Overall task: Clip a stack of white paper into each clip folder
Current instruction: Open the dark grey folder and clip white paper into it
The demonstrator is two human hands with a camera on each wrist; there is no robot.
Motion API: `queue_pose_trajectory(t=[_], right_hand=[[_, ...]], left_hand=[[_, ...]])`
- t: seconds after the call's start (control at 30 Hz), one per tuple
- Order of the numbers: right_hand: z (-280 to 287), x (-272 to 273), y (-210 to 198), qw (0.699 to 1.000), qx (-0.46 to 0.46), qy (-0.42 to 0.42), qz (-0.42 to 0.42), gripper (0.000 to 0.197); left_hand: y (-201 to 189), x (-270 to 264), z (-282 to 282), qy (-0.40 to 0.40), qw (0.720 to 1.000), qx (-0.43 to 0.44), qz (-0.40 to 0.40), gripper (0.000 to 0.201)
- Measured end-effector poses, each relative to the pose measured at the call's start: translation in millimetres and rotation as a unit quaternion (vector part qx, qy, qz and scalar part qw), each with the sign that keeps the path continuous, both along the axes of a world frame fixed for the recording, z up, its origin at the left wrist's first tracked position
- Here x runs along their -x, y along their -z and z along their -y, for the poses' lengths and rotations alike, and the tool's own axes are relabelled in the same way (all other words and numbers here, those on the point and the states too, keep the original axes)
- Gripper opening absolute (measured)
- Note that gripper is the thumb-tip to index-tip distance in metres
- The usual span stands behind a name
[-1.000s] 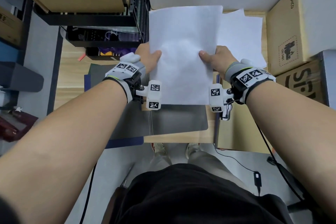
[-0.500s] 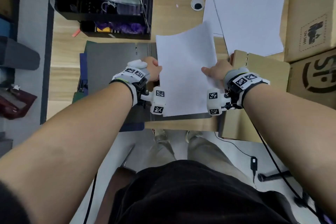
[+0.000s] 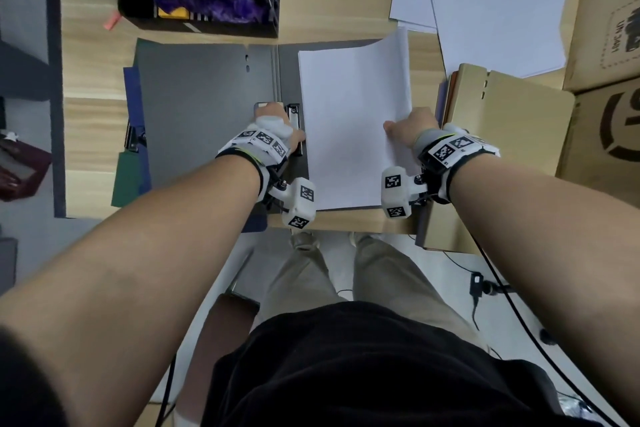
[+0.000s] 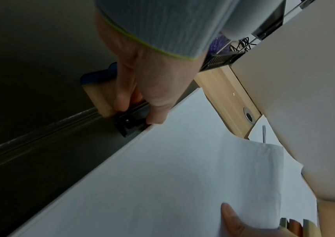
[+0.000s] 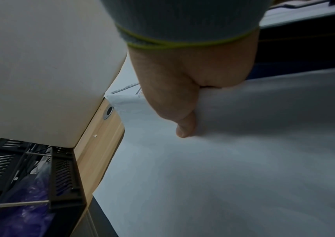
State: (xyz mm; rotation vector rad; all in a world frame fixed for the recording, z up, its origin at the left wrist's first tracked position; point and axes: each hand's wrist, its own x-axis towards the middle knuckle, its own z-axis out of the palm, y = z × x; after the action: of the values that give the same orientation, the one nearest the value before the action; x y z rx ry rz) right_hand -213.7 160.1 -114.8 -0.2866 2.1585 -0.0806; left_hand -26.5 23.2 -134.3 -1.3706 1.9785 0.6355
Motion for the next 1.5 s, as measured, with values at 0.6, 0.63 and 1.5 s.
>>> queue_pose_trajectory(t=[0.6, 0.63, 1.5], right_hand=[[-5, 6, 6, 0.995, -0.008, 0.009, 0.096, 0.06], [-4, 5, 6, 0.995, -0.005, 0.011, 0.098, 0.062], [4, -7, 19, 0.996, 0.045, 0.038, 0.061, 0.064]], left_hand=[[8, -36, 9, -0.235, 0.954, -0.066, -0.175, 0.026], [6, -36, 9, -0.231, 0.954, -0.068, -0.177, 0.025], [9, -19, 6, -0.228, 0.965, -0.042, -0.119, 0.045]])
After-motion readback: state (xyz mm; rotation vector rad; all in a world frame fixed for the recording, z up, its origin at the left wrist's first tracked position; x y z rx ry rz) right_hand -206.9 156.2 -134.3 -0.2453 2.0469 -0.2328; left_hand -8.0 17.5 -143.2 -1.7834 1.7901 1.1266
